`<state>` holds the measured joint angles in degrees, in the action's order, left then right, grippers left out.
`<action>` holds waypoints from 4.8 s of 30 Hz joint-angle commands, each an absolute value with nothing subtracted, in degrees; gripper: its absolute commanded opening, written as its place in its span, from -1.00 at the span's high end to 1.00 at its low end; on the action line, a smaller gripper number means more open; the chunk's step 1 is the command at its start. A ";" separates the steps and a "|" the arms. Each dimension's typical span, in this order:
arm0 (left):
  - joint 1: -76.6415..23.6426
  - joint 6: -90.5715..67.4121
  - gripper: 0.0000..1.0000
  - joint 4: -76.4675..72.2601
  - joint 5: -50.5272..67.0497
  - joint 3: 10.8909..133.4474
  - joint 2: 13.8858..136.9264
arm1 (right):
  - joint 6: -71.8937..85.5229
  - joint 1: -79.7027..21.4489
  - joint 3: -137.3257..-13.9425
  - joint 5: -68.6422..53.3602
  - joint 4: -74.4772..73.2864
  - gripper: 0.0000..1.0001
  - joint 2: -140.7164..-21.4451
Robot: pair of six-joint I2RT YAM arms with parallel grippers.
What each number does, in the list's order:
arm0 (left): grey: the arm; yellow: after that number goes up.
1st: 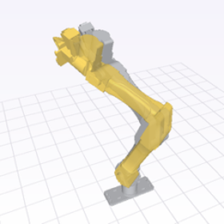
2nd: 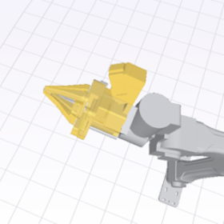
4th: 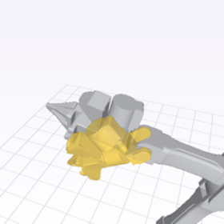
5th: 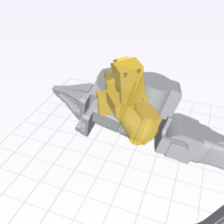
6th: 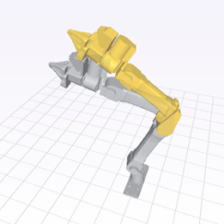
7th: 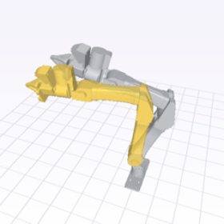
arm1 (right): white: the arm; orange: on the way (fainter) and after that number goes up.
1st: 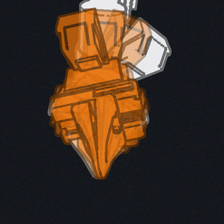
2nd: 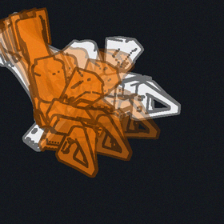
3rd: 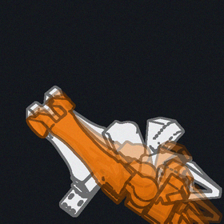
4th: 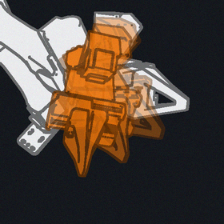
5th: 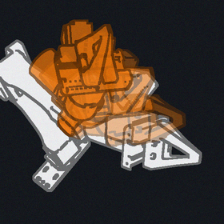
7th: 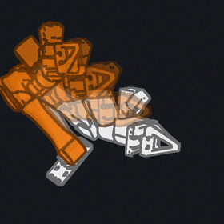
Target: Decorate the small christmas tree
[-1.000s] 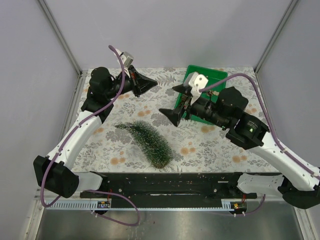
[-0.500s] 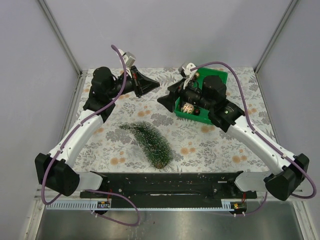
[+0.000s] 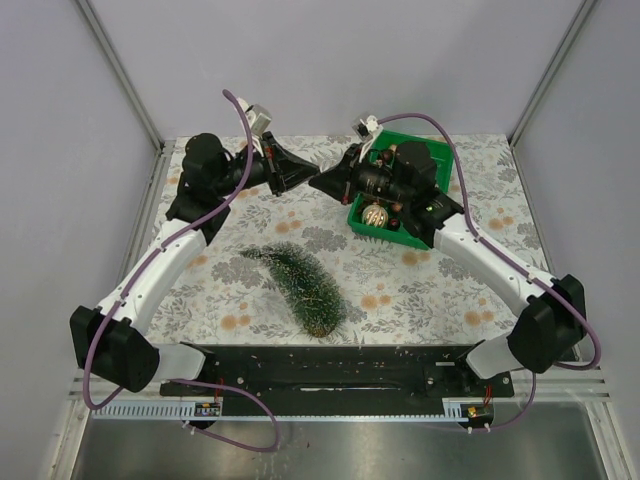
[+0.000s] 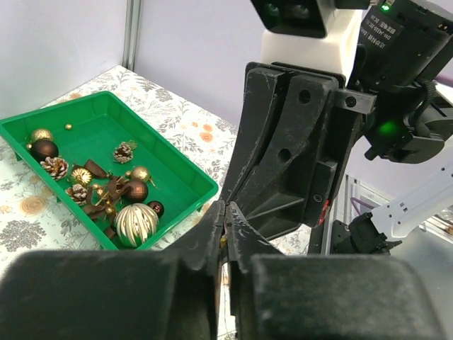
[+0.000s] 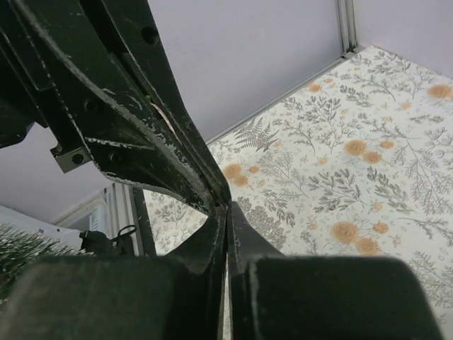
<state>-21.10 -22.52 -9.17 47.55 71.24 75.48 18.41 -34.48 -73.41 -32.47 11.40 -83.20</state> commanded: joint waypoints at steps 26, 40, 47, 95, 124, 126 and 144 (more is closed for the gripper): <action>-7.82 -16.35 -0.98 9.31 58.09 68.38 56.16 | 11.69 -27.16 -51.68 -10.38 5.28 1.00 -49.85; -4.75 -34.18 -0.98 -7.02 76.64 63.11 55.20 | 9.49 -27.16 -53.17 -9.66 -11.23 1.00 -39.65; -2.02 -35.25 -0.98 -5.01 76.56 63.37 55.28 | 10.46 -27.16 -55.36 -24.83 -17.31 1.00 -31.91; -1.76 -13.80 -0.76 23.56 48.34 64.60 54.67 | -16.69 -86.40 -78.04 21.15 -10.74 1.00 -84.01; -1.76 -8.35 -0.97 27.60 47.11 63.81 52.12 | -9.67 -89.83 -82.00 18.38 -1.76 -0.80 -80.25; -1.76 -8.35 -0.98 27.60 46.50 64.07 52.21 | -8.71 -89.82 -82.70 16.71 -3.24 -0.82 -78.76; -0.18 -3.78 -0.98 32.34 42.36 64.95 50.80 | -9.75 -89.83 -81.21 23.64 -9.40 -0.86 -66.11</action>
<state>-0.95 -5.39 32.40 43.35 64.05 52.07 -8.88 -89.54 -81.28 18.90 -9.72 -73.21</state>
